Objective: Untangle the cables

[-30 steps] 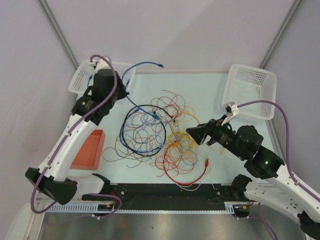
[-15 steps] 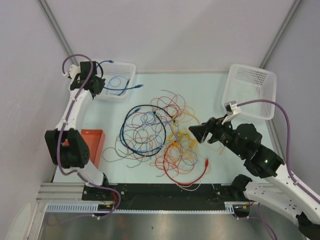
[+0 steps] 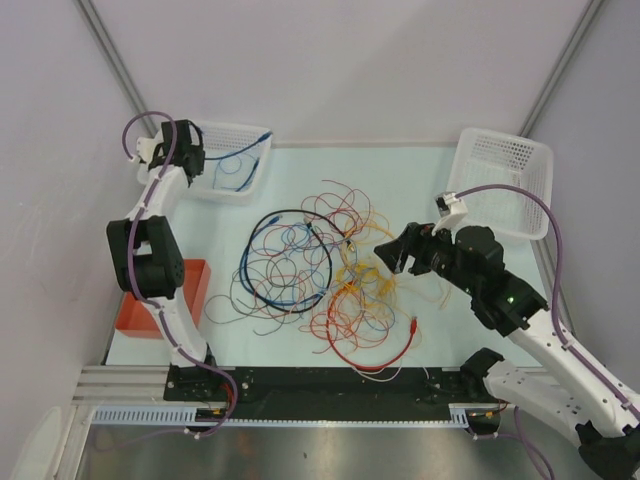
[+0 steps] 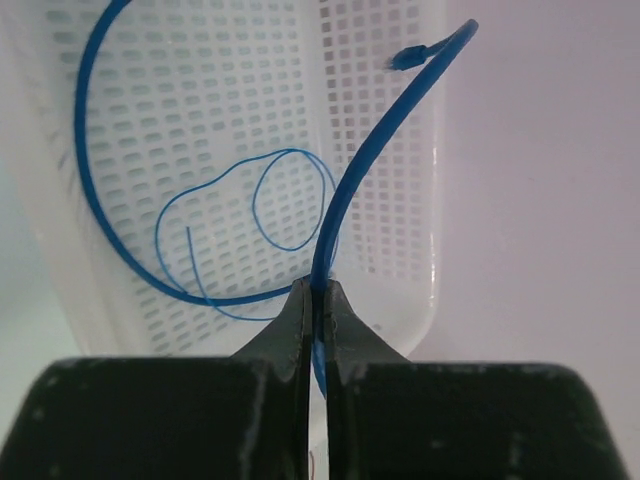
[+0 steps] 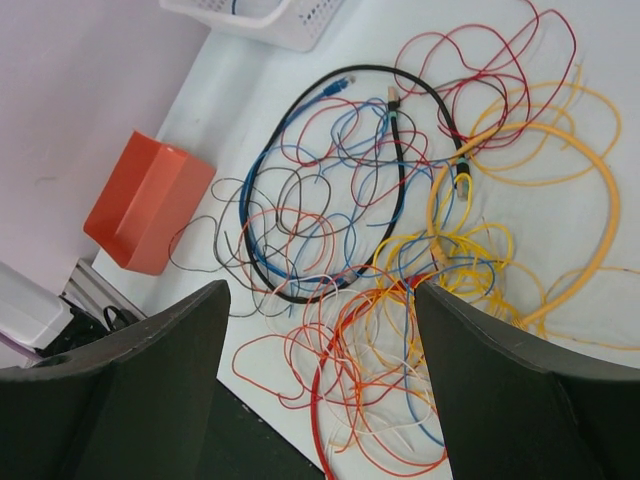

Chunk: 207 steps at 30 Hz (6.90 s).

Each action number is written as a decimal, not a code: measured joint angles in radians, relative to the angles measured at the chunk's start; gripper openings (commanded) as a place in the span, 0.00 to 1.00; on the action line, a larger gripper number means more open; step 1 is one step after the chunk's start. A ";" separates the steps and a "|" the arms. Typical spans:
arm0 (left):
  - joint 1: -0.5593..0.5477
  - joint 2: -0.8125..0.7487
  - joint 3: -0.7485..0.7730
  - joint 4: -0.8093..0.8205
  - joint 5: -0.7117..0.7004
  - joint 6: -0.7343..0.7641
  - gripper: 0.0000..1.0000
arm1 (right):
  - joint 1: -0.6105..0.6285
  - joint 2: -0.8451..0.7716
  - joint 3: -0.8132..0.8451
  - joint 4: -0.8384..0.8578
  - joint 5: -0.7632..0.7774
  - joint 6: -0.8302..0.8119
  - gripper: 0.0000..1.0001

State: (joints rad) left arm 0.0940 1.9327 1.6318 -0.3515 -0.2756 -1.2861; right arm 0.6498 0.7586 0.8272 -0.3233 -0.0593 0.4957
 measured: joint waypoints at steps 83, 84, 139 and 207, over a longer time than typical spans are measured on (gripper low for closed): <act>-1.006 -0.439 -0.630 0.110 -0.035 0.666 0.99 | 0.149 -0.155 -0.038 -0.150 0.132 0.063 0.79; -1.015 -0.390 -0.587 0.115 -0.028 0.677 1.00 | 0.150 -0.156 -0.038 -0.150 0.132 0.063 0.79; -0.824 -0.635 -0.239 -0.018 0.447 0.750 0.00 | 0.148 -0.025 0.057 0.187 0.086 0.029 0.70; -0.762 -1.056 -0.864 0.463 0.373 0.720 1.00 | 0.144 0.041 0.224 0.266 0.061 0.163 0.00</act>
State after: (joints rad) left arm -0.6682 0.8764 0.7677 0.1116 0.0975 -0.5663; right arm 0.7940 0.7998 1.0512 -0.0574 0.0021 0.6586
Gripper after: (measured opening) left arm 0.996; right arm 0.012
